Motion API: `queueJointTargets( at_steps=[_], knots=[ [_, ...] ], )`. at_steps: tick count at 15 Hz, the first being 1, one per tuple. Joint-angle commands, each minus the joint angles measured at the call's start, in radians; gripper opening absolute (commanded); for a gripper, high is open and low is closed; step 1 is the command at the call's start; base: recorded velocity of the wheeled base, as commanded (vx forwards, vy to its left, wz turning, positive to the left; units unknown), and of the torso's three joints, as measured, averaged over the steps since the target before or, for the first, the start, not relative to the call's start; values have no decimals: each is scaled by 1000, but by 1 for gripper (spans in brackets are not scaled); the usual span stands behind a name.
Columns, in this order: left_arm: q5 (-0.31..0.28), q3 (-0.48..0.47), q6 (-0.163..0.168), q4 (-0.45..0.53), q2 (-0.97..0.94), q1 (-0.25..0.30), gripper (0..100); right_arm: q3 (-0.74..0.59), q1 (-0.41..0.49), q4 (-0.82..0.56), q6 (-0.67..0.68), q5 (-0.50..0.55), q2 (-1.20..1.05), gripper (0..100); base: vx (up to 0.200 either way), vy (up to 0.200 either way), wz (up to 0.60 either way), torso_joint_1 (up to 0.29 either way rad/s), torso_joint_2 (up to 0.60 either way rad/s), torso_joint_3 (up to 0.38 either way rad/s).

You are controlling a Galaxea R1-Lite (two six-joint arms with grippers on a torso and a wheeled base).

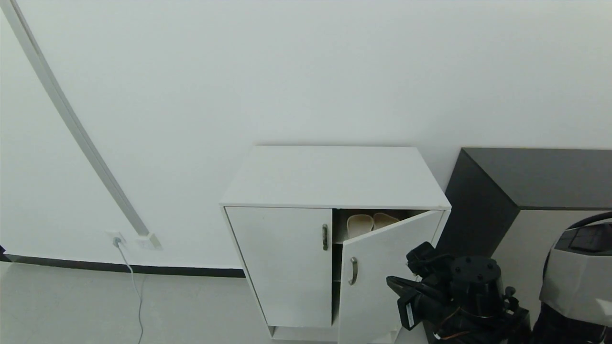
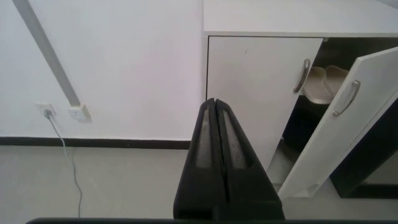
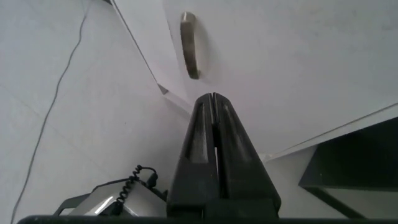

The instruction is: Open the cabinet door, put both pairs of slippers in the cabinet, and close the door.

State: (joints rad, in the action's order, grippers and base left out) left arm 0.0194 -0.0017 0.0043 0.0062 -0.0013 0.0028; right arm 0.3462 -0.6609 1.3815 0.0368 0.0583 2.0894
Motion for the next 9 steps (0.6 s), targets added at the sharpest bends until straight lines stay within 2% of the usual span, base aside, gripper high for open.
queueJointTargets(
  at_steps=[1,9],
  knots=[
    [1,0,0,0,1,0,0,25,1,2,0,0,47,0,0,0,0,0,0,0],
    [-1,0,-1,0,1,0,0,270,44,-12,0,0,215,0,0,0,0,0,0,0]
  ],
)
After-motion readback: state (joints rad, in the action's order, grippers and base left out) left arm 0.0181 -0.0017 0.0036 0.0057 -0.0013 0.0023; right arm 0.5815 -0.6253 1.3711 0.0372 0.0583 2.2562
